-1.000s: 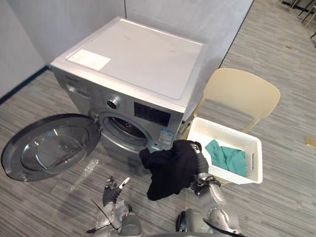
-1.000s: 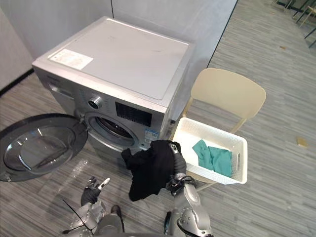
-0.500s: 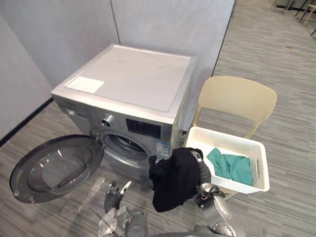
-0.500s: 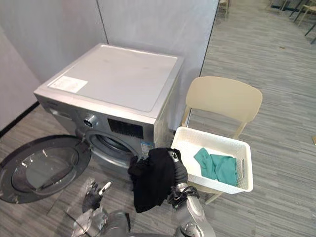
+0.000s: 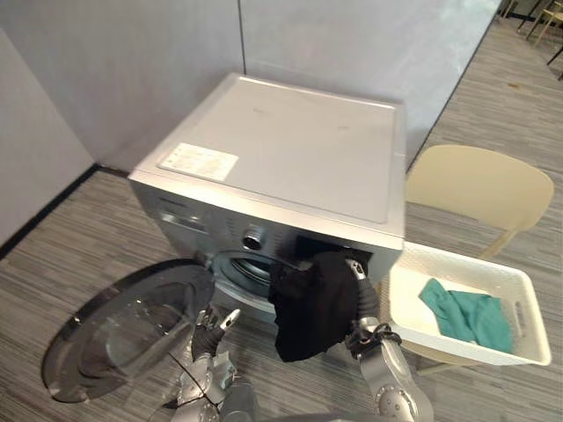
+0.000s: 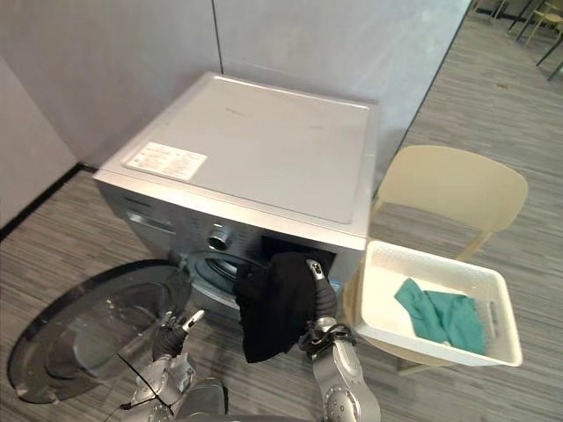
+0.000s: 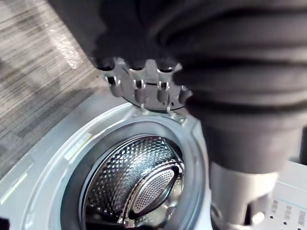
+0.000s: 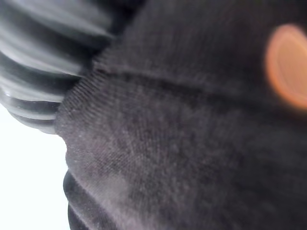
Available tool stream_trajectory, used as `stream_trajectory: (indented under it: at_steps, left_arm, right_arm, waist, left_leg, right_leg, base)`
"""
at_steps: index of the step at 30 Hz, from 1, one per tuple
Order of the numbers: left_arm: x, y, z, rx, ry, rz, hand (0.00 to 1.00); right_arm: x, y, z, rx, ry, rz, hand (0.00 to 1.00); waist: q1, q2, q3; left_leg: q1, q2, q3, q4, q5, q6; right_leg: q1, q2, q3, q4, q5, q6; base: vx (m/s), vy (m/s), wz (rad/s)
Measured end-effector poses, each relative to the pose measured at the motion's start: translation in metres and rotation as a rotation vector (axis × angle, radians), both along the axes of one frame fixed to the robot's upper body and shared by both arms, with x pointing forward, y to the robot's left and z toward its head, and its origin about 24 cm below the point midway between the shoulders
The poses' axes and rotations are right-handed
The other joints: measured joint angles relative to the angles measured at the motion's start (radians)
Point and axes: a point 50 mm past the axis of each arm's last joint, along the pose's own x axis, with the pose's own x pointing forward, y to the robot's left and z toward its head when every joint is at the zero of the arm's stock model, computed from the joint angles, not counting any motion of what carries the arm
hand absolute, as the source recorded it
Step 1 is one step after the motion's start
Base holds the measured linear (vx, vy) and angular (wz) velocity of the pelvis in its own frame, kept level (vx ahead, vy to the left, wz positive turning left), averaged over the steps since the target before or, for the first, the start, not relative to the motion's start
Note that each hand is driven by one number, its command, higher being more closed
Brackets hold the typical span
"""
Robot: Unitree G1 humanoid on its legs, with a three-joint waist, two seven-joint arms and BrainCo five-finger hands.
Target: Pick up the laundry basket with both hands and put the clothes into the washing machine.
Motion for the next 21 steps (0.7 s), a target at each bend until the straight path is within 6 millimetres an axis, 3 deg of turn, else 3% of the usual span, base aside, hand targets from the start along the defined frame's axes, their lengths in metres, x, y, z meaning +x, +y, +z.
stream_trajectory:
  at_steps: [1,2,3,4,6,7,8,9,10,11,12,13,21]
  left_arm:
    - [-0.002,-0.001,-0.001,0.003,0.006,0.001,0.00]
    - [-0.002,0.000,-0.001,0.005,0.007,0.007,0.00]
    - [-0.003,0.005,-0.001,0.022,0.012,0.015,0.00]
    - [-0.003,0.005,-0.001,0.024,0.012,0.014,0.00]
    - [-0.010,0.006,-0.004,0.025,0.032,0.019,0.00]
    - [-0.011,0.006,-0.005,0.024,0.035,0.019,0.00]
    - [-0.011,0.005,-0.005,0.019,0.035,0.018,0.00]
    - [-0.010,0.003,-0.005,0.011,0.032,0.019,0.00]
    - [-0.010,0.001,-0.005,0.004,0.031,0.021,0.00]
    - [-0.010,-0.004,-0.006,-0.015,0.033,0.028,0.00]
    - [-0.010,-0.006,-0.006,-0.024,0.033,0.030,0.00]
    - [-0.009,-0.011,-0.006,-0.034,0.029,0.012,0.00]
    - [-0.016,-0.008,-0.007,-0.047,0.034,0.026,0.00]
  right_arm:
    - [0.000,0.001,0.000,0.000,0.002,0.003,1.00]
    - [0.000,0.002,0.000,0.000,0.001,0.009,1.00]
    - [-0.001,0.006,-0.001,0.002,0.004,0.025,1.00]
    - [-0.002,0.008,-0.001,0.003,0.004,0.033,1.00]
    - [-0.002,0.013,0.000,0.003,-0.001,0.064,1.00]
    - [-0.003,0.015,0.000,0.005,-0.003,0.072,1.00]
    - [-0.003,0.016,0.001,0.008,-0.011,0.084,1.00]
    - [-0.003,0.017,0.001,0.010,-0.016,0.090,1.00]
    - [-0.003,0.017,0.001,0.009,-0.016,0.091,1.00]
    - [-0.004,0.016,0.001,0.006,-0.015,0.093,1.00]
    - [-0.004,0.014,0.000,0.002,-0.013,0.087,1.00]
    - [-0.005,0.012,-0.002,-0.006,-0.007,0.085,1.00]
    - [-0.017,0.013,-0.011,-0.008,0.034,0.115,1.00]
  waist:
    - [0.016,0.019,-0.002]
    - [0.019,0.032,0.005]
    - [0.007,0.029,0.004]
    - [0.000,0.031,0.005]
    - [-0.001,0.027,0.005]
    - [-0.001,0.025,0.004]
    - [-0.004,0.020,0.000]
    - [-0.006,0.015,-0.003]
    - [-0.006,0.015,-0.002]
    - [-0.006,0.009,-0.008]
    - [-0.006,0.017,-0.005]
    - [-0.009,0.024,0.000]
    - [0.020,0.008,0.016]
  left_leg:
    - [0.006,0.005,0.043,-0.014,0.001,0.024]
    - [0.009,0.011,0.060,-0.023,0.007,0.044]
    - [0.018,0.006,0.067,-0.034,0.017,0.072]
    - [0.027,0.003,0.073,-0.038,0.017,0.078]
    - [0.099,0.002,0.117,-0.090,0.023,0.097]
    - [0.113,0.002,0.124,-0.106,0.028,0.099]
    - [0.125,0.001,0.131,-0.133,0.038,0.097]
    - [0.125,-0.001,0.143,-0.156,0.052,0.093]
    - [0.125,-0.002,0.148,-0.165,0.059,0.087]
    - [0.114,-0.004,0.149,-0.178,0.084,0.065]
    - [0.106,-0.007,0.146,-0.186,0.092,0.060]
    - [0.107,-0.006,0.138,-0.202,0.111,0.057]
    - [0.122,-0.013,0.107,-0.316,0.173,0.035]
  right_leg:
    - [-0.051,0.002,-0.005,0.009,0.069,-0.078]
    - [-0.090,0.011,-0.006,0.077,0.050,-0.076]
    - [-0.140,0.051,-0.020,0.257,-0.028,-0.047]
    - [-0.150,0.073,-0.035,0.324,-0.069,-0.040]
    - [-0.159,0.176,-0.095,0.472,-0.230,-0.040]
    - [-0.158,0.206,-0.105,0.485,-0.264,-0.039]
    - [-0.158,0.273,-0.144,0.469,-0.323,-0.034]
    - [-0.152,0.316,-0.183,0.386,-0.368,-0.067]
    - [-0.137,0.330,-0.195,0.321,-0.380,-0.092]
    - [-0.056,0.358,-0.178,0.130,-0.384,-0.139]
    - [-0.045,0.369,-0.176,0.088,-0.372,-0.176]
    - [-0.037,0.373,-0.187,0.059,-0.359,-0.189]
    - [-0.023,0.384,-0.240,0.004,-0.343,-0.192]
  base:
    - [0.02,0.312,-0.78]
    - [0.01,0.374,-0.68]
    - [-0.01,0.182,-0.29]
    - [0.01,0.248,-0.25]
    - [0.02,0.127,-0.43]
    - [0.01,0.040,-0.43]
    - [0.00,-0.011,-0.33]
    - [0.00,-0.026,-0.30]
    - [0.03,-0.055,-0.26]
    - [0.05,-0.064,-0.15]
    - [0.05,-0.059,-0.02]
    - [0.04,-0.036,0.13]
    - [0.04,-0.059,0.21]
